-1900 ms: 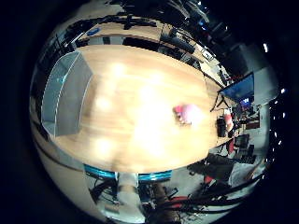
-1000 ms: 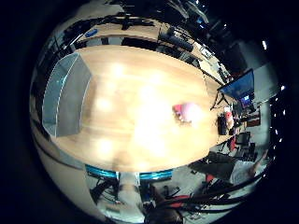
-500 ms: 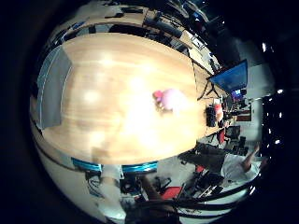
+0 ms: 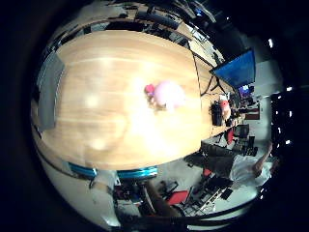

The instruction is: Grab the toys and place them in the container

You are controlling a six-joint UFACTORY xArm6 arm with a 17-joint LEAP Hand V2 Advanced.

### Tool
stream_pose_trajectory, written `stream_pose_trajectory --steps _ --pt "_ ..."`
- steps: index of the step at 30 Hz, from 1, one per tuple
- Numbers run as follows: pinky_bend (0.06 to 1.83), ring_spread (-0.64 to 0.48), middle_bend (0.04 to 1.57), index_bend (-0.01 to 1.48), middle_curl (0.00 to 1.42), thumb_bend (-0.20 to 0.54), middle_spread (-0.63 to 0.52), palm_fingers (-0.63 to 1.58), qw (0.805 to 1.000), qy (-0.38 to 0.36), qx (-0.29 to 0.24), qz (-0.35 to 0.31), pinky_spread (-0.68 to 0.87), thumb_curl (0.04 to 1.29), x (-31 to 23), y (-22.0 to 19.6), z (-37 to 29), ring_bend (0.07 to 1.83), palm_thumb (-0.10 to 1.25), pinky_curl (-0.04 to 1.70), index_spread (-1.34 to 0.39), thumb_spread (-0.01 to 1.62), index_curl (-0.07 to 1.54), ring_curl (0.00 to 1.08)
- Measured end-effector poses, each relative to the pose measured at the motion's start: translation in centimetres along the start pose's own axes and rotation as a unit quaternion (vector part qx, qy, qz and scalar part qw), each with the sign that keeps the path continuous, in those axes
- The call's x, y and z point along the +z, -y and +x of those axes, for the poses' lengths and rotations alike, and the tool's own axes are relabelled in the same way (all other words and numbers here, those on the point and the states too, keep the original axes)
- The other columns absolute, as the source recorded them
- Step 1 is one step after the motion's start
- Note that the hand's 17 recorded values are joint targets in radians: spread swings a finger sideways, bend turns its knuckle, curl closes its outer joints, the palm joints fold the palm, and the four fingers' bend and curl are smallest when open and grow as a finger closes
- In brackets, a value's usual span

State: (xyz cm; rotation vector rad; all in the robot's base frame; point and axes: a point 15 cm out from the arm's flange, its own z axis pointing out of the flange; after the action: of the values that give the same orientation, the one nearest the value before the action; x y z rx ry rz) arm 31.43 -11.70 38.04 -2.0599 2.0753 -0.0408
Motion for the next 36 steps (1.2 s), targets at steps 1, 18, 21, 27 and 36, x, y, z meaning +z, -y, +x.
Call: stream_pose_trajectory --steps 1,18,21,27,36 --pt "0.60 -0.36 0.18 0.24 0.26 -0.025 -0.36 0.53 1.000 -0.001 0.005 0.000 0.17 0.52 0.2 0.0 0.9 0.85 0.58 0.00 -0.63 1.00 0.42 0.23" --pt "0.63 -0.36 0.18 0.23 0.26 -0.026 -0.36 0.52 0.997 0.009 0.068 -0.032 0.20 0.52 3.2 0.9 11.4 0.85 0.58 0.00 -0.63 1.00 0.42 0.23" --pt "0.64 -0.36 0.18 0.23 0.26 -0.026 -0.36 0.52 0.996 0.014 0.080 -0.040 0.20 0.52 3.9 1.3 13.2 0.84 0.58 0.00 -0.62 1.00 0.41 0.23" --pt "0.67 -0.36 0.17 0.21 0.26 -0.025 -0.35 0.49 0.994 0.013 0.095 -0.050 0.23 0.52 4.5 2.1 16.7 0.83 0.58 0.00 -0.61 1.00 0.41 0.23" --pt "0.71 -0.34 0.18 0.19 0.26 -0.026 -0.32 0.46 0.992 0.013 0.100 -0.072 0.27 0.52 6.4 2.9 18.9 0.82 0.59 0.00 -0.60 1.00 0.41 0.23"
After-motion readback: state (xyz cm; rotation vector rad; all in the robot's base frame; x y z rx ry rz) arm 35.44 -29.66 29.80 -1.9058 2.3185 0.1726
